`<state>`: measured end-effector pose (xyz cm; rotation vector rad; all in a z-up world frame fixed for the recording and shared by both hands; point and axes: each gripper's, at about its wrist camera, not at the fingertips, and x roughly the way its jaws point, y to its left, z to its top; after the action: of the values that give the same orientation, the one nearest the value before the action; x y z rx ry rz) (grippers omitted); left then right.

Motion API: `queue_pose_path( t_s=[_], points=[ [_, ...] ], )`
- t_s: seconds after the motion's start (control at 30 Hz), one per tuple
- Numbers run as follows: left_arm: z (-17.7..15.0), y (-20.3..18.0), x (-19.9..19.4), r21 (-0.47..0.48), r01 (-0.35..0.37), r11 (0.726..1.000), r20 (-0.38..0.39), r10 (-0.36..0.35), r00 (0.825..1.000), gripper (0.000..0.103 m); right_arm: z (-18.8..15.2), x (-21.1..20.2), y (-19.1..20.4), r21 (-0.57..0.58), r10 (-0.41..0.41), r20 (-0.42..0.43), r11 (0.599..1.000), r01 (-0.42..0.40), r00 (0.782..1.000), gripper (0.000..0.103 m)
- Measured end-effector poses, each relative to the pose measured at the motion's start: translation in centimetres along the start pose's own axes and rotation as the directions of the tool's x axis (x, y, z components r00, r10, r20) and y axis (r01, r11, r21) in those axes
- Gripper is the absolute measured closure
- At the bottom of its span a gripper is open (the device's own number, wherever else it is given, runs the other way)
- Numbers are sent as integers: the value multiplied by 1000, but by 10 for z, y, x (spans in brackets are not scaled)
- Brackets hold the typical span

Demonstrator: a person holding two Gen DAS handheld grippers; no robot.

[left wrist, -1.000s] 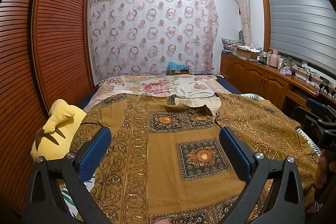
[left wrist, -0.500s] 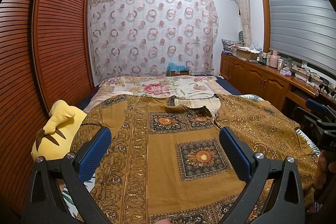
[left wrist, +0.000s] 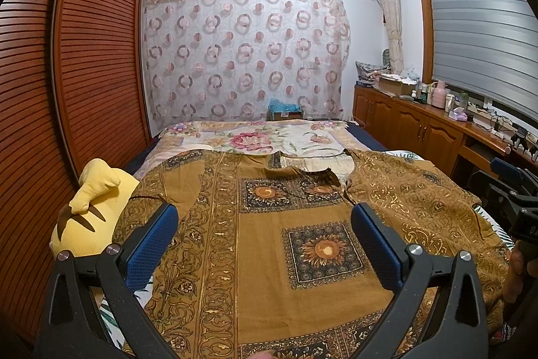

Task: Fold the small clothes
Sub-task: 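Lower the left gripper to the shirt side edge by the plush and grasp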

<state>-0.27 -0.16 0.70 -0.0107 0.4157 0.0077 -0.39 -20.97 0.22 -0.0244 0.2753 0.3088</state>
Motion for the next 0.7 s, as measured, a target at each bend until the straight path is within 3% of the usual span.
queue_pose_path(
  t_s=[0.33, 0.7],
  points=[
    [-2, 22, 8, 1, -29, 1000, -57, 29, 998, 0, -2, 11, 3, -11, 61, -37, 998, -61, 997, 0],
    [-20, 78, 31, -23, -88, 996, -141, 84, 986, 0, 3, 40, 0, -57, 118, -121, 990, -126, 986, 0]
  ],
)
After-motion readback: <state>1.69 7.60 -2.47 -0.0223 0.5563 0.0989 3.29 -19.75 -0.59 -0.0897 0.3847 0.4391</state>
